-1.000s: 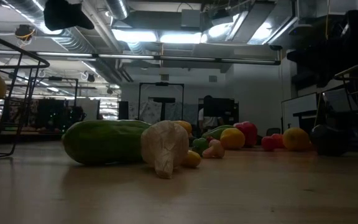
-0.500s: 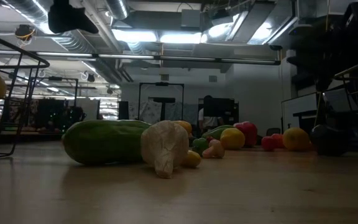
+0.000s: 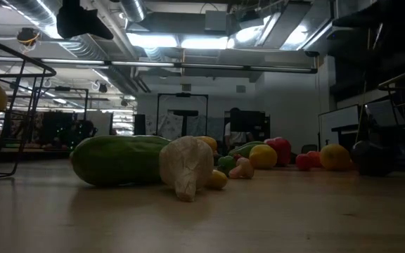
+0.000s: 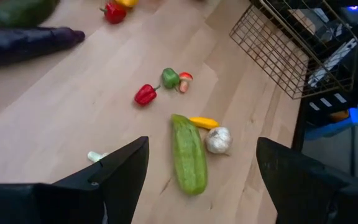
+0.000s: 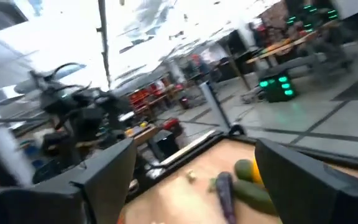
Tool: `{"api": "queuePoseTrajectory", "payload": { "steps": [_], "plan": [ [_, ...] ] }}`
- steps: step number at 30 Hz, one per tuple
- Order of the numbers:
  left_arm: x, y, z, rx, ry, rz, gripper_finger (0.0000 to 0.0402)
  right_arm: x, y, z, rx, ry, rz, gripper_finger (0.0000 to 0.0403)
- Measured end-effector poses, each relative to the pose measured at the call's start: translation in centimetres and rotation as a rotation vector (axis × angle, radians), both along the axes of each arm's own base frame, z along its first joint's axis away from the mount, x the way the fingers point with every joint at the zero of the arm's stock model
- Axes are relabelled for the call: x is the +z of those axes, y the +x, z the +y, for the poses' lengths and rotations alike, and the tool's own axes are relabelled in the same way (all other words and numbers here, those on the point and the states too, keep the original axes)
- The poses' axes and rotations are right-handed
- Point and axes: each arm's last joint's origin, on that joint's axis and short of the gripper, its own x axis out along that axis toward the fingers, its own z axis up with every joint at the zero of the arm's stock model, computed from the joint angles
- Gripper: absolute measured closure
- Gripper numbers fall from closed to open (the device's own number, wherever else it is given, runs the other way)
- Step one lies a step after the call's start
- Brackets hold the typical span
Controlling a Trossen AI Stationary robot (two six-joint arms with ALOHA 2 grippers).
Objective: Sort produce into baskets
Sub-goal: Put the orange carrot into the right wire basket
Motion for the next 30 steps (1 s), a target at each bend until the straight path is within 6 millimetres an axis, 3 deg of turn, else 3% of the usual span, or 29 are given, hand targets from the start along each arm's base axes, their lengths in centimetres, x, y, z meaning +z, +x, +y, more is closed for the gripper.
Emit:
{"api": "queuePoseTrajectory", "payload": {
  "steps": [12,21,25,30],
  "plan": [
    [0.1,0.3,1.0,0.032,0.135,-0.017,0.0109,5.0,0.1,-0.6,-0.242,0.111,0.375,0.0107],
    [0.1,2.8,3.0,0.033,0.25,-0.211,0.0109,8.8,2.5,-1.9,-0.352,0.148,0.605,0.0107],
    [-1.1,3.6,3.9,0.047,0.282,-0.194,0.0109,9.2,3.8,-3.6,-0.342,0.236,0.739,0.0107],
    [-1.8,4.8,4.4,0.019,0.352,-0.183,0.0109,7.7,5.2,-6.6,-0.312,0.39,0.904,0.0107]
  ]
}}
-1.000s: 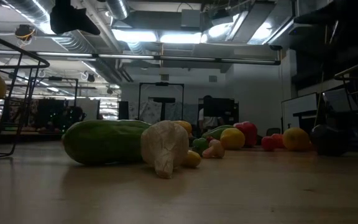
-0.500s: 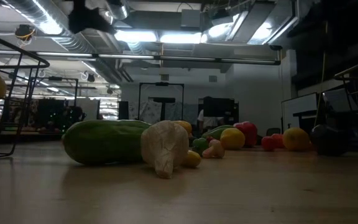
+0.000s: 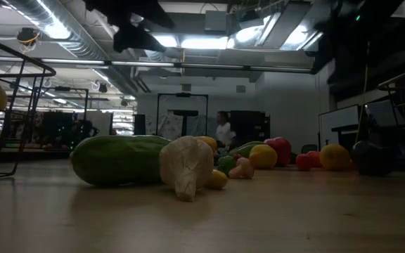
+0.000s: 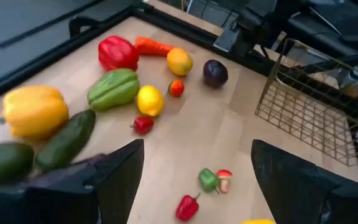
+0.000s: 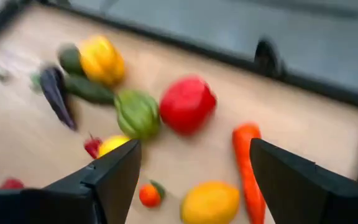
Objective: Sort produce into baskets
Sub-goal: Put the orange carrot into the right wire basket
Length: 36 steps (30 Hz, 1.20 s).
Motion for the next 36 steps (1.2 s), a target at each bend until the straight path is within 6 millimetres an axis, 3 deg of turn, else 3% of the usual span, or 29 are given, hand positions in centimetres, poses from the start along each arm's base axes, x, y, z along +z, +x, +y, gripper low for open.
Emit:
{"api": "queuePoseTrajectory", "payload": {
  "steps": [6,15,25,36],
  "plan": [
    [0.2,1.6,0.0,-0.036,0.076,-0.088,0.0109,-2.9,1.0,-4.1,-0.006,0.188,0.131,0.0107],
    [-0.3,1.9,-0.1,-0.036,0.07,-0.063,0.0109,-7.6,2.0,-8.7,-0.041,0.379,0.285,0.0107],
    [-0.5,1.9,-0.1,-0.038,0.068,-0.055,0.0109,-10.9,3.3,-10.9,-0.038,0.433,0.354,0.0107],
    [-0.5,1.9,-0.1,-0.037,0.067,-0.055,0.0109,-11.5,3.5,-11.4,-0.101,0.387,0.392,0.0107]
  ]
}}
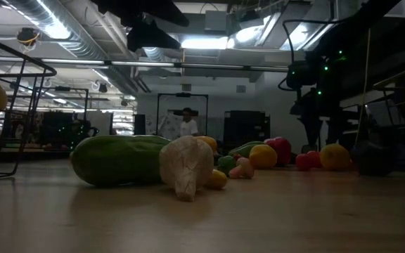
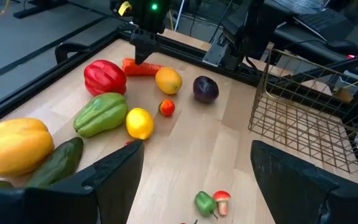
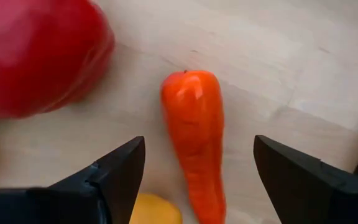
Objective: Sort produce into baskets
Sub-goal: Put the orange carrot into the right wire basket
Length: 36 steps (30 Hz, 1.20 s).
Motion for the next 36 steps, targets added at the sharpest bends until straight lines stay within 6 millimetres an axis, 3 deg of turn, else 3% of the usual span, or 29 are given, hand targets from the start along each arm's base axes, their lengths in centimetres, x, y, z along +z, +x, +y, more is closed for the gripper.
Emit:
{"api": "queuePoseTrajectory", "payload": {
  "steps": [11,18,31,36],
  "plan": [
    [0.0,0.0,0.0,0.0,0.0,0.0,0.0109,0.3,0.0,0.3,-0.001,0.026,-0.033,0.0107],
    [0.0,0.0,0.0,0.0,0.0,0.0,0.0109,0.2,0.4,0.9,-0.115,0.068,-0.057,0.0107],
    [0.0,0.0,0.0,0.001,0.0,0.0,0.0109,-2.9,1.5,0.2,-0.173,0.069,0.074,0.0107],
    [0.0,0.0,0.0,0.001,0.0,0.0,0.0109,-3.2,1.8,-0.1,-0.173,0.055,0.065,0.0111]
  ]
}}
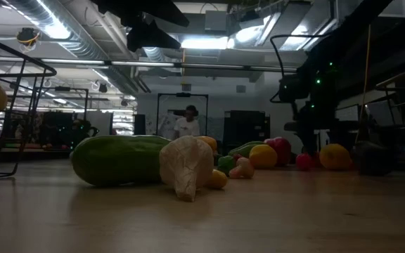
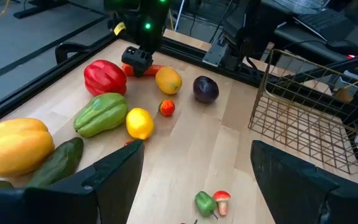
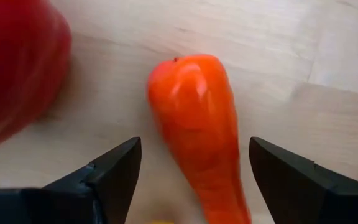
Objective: Sort produce into baskets
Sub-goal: Put the orange carrot into the right wire basket
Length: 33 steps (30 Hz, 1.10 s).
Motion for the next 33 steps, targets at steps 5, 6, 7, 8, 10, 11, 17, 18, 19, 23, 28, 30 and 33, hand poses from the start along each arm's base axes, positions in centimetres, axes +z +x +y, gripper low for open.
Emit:
{"api": "queuePoseTrajectory", "payload": {
  "steps": [5,6,7,8,10,11,17,18,19,23,28,30,33],
  "plan": [
    [0.0,0.0,0.0,0.0,0.0,0.0,0.0109,0.0,0.2,-0.2,-0.002,-0.027,-0.012,0.0149],
    [0.0,0.0,0.0,0.0,0.0,0.0,0.0109,0.0,0.2,-0.2,-0.001,-0.028,-0.013,0.016],
    [0.0,0.0,0.0,0.0,0.0,0.0,0.0109,0.1,0.2,-0.2,0.004,-0.031,-0.014,0.0171],
    [0.0,0.0,0.0,0.0,0.0,-0.001,0.0109,0.1,0.2,-0.3,0.007,-0.033,-0.017,0.0182],
    [0.0,0.0,0.0,0.0,0.0,-0.001,0.0109,0.1,0.3,-0.3,0.009,-0.037,-0.02,0.0203],
    [0.0,0.0,0.0,0.0,0.0,-0.001,0.0109,0.1,0.3,-0.3,0.009,-0.039,-0.022,0.0213],
    [0.0,0.0,0.0,-0.002,0.0,-0.001,0.0109,0.1,0.3,-0.3,0.021,-0.042,-0.022,0.025],
    [0.0,0.0,-0.1,-0.004,0.0,-0.001,0.0109,0.1,0.3,-0.3,0.032,-0.041,-0.023,0.0251],
    [0.0,0.0,-0.1,-0.006,0.0,-0.001,0.0109,0.1,0.3,-0.3,0.036,-0.036,-0.027,0.0252],
    [0.0,0.0,-0.5,-0.019,0.0,-0.001,0.0109,0.1,0.4,-0.3,0.043,-0.023,-0.043,0.025],
    [0.0,0.0,-1.0,-0.035,-0.002,-0.001,0.0109,0.6,0.3,-0.1,0.076,-0.006,-0.079,0.025],
    [0.0,0.0,-1.1,-0.04,-0.003,-0.002,0.0109,1.1,0.3,0.1,0.082,-0.003,-0.111,0.025],
    [0.0,0.0,-1.2,-0.044,-0.003,-0.001,0.0109,2.1,0.1,0.3,0.102,-0.019,-0.153,0.025]
  ]
}}
